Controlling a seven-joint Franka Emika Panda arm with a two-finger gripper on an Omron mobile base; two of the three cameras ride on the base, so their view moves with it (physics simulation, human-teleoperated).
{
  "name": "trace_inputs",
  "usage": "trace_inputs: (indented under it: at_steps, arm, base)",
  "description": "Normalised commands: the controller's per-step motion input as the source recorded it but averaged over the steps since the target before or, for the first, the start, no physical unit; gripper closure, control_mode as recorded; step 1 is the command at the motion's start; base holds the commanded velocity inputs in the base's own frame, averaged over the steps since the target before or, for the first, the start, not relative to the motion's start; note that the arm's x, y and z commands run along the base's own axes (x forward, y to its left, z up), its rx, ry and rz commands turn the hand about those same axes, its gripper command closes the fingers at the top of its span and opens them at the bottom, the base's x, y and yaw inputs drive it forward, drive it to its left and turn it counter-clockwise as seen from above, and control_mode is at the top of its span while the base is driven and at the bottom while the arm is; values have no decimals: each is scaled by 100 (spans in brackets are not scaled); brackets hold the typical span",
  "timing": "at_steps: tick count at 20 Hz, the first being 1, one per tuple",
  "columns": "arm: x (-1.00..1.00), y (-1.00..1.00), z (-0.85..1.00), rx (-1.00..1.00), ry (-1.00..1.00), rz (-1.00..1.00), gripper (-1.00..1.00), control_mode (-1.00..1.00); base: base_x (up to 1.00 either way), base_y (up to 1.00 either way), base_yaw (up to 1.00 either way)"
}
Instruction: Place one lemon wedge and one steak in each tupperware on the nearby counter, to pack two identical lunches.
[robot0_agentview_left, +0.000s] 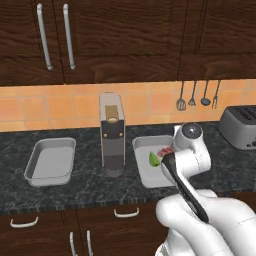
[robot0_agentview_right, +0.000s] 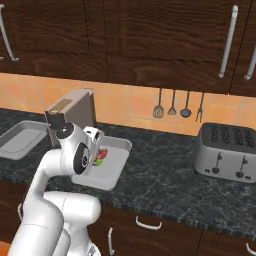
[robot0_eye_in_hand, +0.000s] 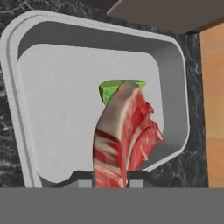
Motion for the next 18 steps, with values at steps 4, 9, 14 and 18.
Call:
trace_inputs:
  at_steps: [4, 9, 14, 18]
  arm:
    - [62, -11, -48, 0, 0, 6, 100, -100]
    - [75, -1, -46, 0, 3, 5, 100, -100]
    - [71, 0, -59, 0, 2, 3, 100, -100]
    - [32, 0, -17, 0, 9, 1, -100, -100]
  base:
    - [0, 0, 0]
    - [0, 0, 0]
    - [0, 0, 0]
    - [0, 0, 0]
